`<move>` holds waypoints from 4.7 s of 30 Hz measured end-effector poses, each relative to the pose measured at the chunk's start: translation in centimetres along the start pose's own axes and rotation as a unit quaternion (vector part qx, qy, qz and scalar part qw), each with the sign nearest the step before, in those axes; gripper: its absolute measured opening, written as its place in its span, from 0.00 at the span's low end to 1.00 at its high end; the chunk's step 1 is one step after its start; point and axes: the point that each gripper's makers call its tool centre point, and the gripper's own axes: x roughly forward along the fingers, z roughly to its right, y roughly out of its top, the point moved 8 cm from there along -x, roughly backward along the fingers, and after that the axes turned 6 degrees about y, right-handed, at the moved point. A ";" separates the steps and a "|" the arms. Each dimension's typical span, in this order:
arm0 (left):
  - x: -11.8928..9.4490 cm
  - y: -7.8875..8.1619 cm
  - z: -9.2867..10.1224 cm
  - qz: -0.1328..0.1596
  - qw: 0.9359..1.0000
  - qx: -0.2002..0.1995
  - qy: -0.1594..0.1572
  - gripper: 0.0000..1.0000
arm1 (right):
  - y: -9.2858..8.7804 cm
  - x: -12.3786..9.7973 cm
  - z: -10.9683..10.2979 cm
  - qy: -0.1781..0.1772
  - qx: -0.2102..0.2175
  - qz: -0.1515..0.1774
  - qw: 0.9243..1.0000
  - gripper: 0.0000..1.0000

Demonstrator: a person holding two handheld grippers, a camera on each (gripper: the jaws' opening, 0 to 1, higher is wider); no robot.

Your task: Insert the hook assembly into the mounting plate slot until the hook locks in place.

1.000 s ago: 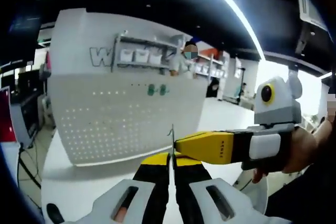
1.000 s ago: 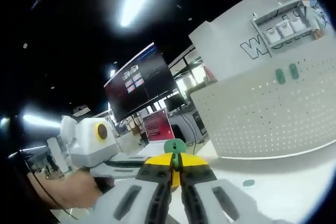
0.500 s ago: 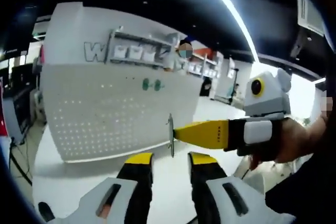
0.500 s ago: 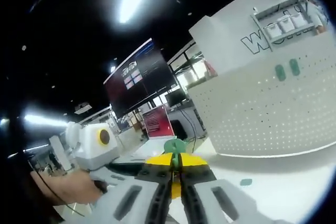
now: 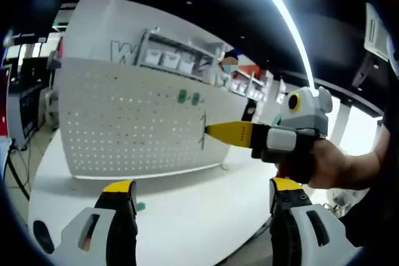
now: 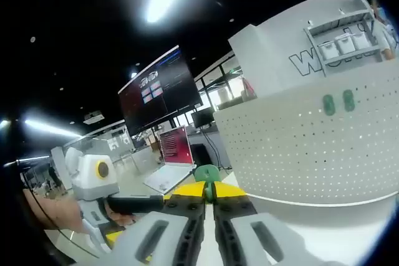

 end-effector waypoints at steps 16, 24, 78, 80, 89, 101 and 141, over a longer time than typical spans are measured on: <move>-0.3 -0.6 -0.6 -0.014 0.999 -0.008 0.028 1.00 | 3.0 0.4 5.3 -0.105 -0.079 0.055 0.990 0.00; 0.0 -0.8 -1.1 -0.023 0.999 -0.019 0.041 1.00 | 4.8 0.0 9.2 -0.150 -0.102 0.065 0.981 0.01; 2.0 -1.8 -4.3 -0.022 0.994 -0.084 0.059 0.94 | 8.6 -2.6 24.3 -0.362 -0.105 0.145 0.915 0.01; 2.0 -1.8 -4.3 -0.023 0.994 -0.085 0.059 0.94 | 8.5 -2.4 24.3 -0.364 -0.106 0.147 0.914 0.01; 2.1 -2.1 -4.5 -0.026 0.994 -0.089 0.061 0.93 | 8.0 -2.3 24.9 -0.371 -0.099 0.150 0.911 0.01; 2.1 -2.2 -4.8 -0.032 0.993 -0.092 0.060 0.93 | 8.2 -2.1 24.9 -0.377 -0.103 0.141 0.909 0.01; -0.5 -3.0 -4.9 -0.070 0.992 -0.060 0.086 0.92 | 6.2 -8.8 17.0 -0.307 -0.151 0.063 0.938 0.24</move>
